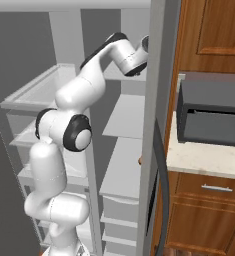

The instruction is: There's a chicken drumstick in the fridge that needs to be moved to the freezer for freezing. Pick up the chicken drumstick from the fridge, place it on any shelf in the freezer, and close the fridge and freezer doors when done.

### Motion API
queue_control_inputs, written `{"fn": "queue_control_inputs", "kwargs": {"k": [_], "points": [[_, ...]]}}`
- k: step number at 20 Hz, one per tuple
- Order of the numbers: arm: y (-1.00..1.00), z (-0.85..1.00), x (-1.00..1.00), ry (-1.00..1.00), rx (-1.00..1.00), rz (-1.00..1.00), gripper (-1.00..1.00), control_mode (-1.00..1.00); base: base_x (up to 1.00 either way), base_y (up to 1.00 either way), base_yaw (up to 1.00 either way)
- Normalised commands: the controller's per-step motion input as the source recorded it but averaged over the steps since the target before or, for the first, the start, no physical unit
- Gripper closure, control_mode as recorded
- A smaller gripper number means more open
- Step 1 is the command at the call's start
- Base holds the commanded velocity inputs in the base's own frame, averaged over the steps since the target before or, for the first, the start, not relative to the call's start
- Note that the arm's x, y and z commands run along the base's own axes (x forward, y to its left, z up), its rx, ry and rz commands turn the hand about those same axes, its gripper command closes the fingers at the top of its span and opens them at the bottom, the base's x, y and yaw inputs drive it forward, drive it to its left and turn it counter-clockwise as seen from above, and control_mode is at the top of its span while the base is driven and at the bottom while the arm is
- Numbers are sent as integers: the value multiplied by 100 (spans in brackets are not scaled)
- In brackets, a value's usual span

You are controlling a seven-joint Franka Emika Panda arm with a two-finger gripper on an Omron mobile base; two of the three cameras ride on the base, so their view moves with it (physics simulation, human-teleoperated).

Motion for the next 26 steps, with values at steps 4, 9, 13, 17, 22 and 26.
{"fn": "queue_control_inputs", "kwargs": {"k": [4,9,13,17,22,26], "points": [[0,-38,39,-4,0,0,-100,-100,0,0,0],[0,-25,36,-5,0,0,-100,-100,0,0,0],[0,0,5,0,0,0,-100,-100,0,0,0],[0,0,0,0,0,0,-100,-100,0,0,0],[5,0,-14,0,0,0,-100,-100,0,0,0],[13,0,-29,0,0,0,-100,-100,0,0,0]]}}
